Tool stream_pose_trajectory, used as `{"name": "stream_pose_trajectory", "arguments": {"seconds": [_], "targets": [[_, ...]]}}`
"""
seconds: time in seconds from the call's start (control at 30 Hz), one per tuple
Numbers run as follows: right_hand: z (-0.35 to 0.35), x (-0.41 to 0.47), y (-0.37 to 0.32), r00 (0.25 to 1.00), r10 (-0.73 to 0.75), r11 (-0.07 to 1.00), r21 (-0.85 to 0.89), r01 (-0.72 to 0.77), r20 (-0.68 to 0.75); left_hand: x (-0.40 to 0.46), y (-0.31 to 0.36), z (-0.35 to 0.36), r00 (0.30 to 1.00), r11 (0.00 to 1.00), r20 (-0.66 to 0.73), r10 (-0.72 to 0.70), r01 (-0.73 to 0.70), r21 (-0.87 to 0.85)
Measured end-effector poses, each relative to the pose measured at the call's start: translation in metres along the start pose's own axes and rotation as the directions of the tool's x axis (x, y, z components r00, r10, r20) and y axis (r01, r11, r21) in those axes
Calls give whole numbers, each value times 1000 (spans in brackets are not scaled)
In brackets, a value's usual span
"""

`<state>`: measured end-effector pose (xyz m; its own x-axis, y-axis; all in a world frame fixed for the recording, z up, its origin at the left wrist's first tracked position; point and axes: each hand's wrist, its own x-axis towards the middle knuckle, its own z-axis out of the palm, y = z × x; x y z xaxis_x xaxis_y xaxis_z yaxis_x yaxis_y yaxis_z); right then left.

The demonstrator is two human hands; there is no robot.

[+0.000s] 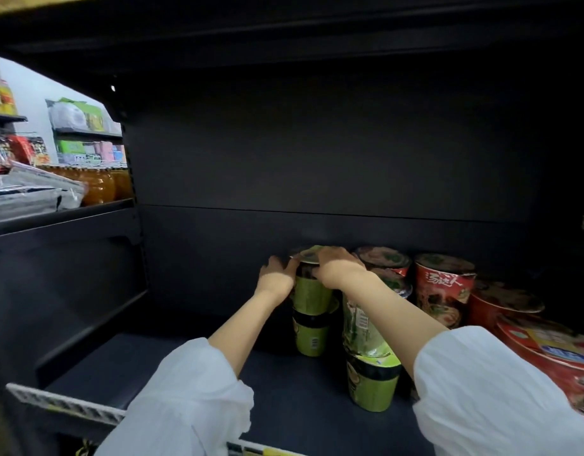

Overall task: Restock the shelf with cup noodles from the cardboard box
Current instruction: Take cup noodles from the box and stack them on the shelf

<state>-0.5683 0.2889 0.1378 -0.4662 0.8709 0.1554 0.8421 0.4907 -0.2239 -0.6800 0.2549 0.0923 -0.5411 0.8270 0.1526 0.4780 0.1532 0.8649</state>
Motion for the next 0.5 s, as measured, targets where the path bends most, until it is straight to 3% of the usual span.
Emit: {"name": "stream_pose_trajectory", "arguments": {"seconds": [0.13, 0.3, 0.5], "targets": [[-9, -12, 7, 988, -99, 986, 122, 113, -121, -21, 11, -13, 938, 910, -85, 337, -302, 283], [-16, -64, 21, 926, -162, 926, 272, 263, -342, -82, 36, -16, 845, 707, -97, 526, -371, 601], [-25, -166, 61, 900, -136, 900, 329, 286, -414, -184, 45, 0, 765, 710, -147, 627, -483, 512]]}}
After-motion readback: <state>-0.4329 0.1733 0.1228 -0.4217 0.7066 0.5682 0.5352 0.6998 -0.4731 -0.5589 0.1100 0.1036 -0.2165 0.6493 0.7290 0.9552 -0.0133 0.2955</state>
